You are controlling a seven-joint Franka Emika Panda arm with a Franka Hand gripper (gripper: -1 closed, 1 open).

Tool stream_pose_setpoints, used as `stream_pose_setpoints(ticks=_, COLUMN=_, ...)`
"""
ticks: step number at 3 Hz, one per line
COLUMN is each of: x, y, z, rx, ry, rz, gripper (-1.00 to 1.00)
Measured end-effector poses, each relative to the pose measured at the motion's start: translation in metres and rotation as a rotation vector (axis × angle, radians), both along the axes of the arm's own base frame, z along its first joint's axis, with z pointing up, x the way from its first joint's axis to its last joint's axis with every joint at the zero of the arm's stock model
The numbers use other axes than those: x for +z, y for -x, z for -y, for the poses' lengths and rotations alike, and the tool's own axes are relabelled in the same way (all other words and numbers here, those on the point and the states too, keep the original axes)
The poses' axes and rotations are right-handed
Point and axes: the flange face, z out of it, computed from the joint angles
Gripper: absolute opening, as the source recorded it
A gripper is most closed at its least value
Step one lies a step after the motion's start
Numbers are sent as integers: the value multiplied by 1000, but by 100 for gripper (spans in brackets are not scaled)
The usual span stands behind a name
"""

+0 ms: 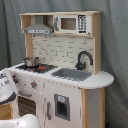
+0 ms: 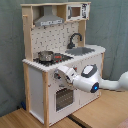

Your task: Play with the kitchen

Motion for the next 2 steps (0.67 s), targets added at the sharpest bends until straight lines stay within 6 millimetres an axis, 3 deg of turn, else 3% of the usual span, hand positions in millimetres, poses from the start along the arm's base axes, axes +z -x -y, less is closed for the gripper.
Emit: stream_pose_setpoints(ticks=2, x=-1, y=0, z=0, rx=-4, ry=-210, rz=-22, gripper=-100)
